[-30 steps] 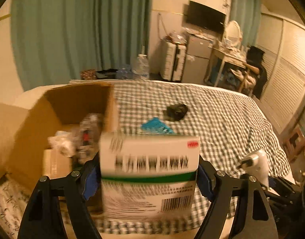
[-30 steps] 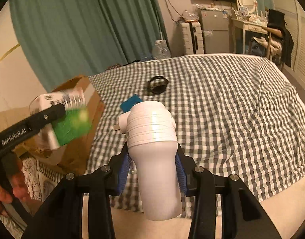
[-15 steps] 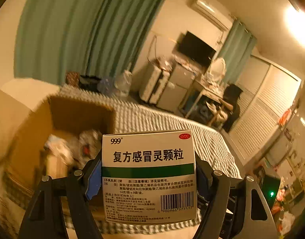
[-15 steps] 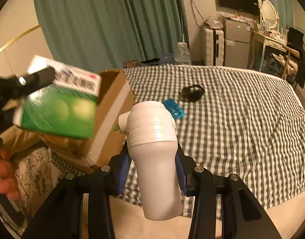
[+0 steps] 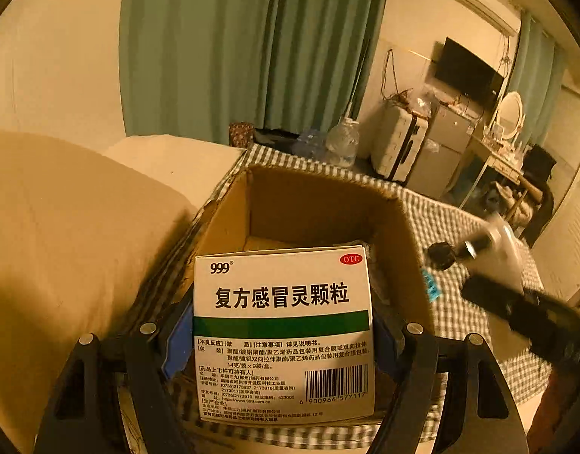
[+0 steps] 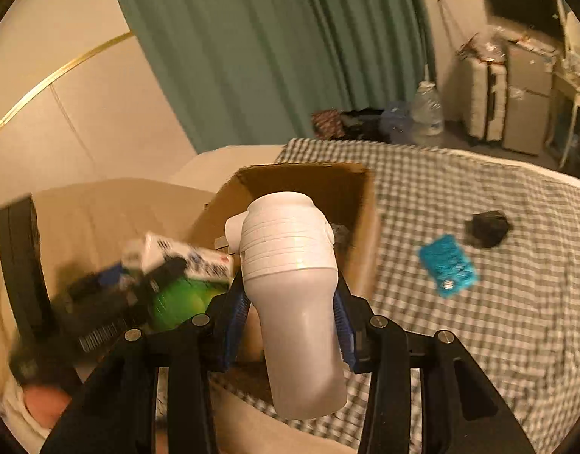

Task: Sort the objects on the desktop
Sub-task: 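Carry the medicine box and spray bottle into the box and release both, then withdraw both tools from the box toward the blister pack and hair tie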

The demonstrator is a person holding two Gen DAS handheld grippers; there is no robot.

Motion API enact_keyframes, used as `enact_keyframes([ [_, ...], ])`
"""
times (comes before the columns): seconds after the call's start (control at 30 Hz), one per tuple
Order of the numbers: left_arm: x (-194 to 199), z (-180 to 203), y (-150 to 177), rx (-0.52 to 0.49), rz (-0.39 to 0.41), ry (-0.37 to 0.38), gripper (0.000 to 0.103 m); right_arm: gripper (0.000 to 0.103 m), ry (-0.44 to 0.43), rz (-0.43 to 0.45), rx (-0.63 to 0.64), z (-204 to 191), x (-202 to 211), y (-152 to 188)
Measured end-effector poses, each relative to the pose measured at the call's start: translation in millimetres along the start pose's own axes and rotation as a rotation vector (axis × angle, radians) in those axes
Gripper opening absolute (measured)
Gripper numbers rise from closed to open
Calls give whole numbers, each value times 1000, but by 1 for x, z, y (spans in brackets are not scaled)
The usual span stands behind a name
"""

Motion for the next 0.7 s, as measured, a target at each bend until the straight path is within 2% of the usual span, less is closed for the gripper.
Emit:
enact_keyframes([
  [0.07,-6,0,3,-15,-15,0,80,43,10,-8,-12,-1,-14,-8],
  [0.13,-13,0,6,-40,-36,-25,82,62,34,3,-36,2,-20,-16],
  [0.17,-16,-1,7,-56,-46,-44,85,76,37,23,-56,5,-17,-20],
  [0.2,-18,-1,8,-69,-53,-59,90,78,30,46,-72,8,-13,-23],
  [0.23,-18,-1,10,-79,-54,-78,99,78,17,80,-92,14,-6,-26],
  [0.3,-13,1,11,-90,-34,-97,100,78,36,114,-112,27,7,-31],
  [0.47,3,20,18,-97,-23,-101,103,78,182,153,-154,90,46,-18],
  [0.57,16,45,19,-90,-10,-74,103,78,265,169,-196,128,73,-1],
  [0.7,27,102,22,-111,4,-5,103,79,376,193,-234,174,110,29],
])
Point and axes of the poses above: each gripper's, at about its wrist camera, not at the fingertips, and x roughly against the way its jaws point, z to its right, y to its underside, the point moved 9 cm from there along -x, roughly the way its jaws point, and after that the axes turned 4 degrees about x, right-handed, at the moved point
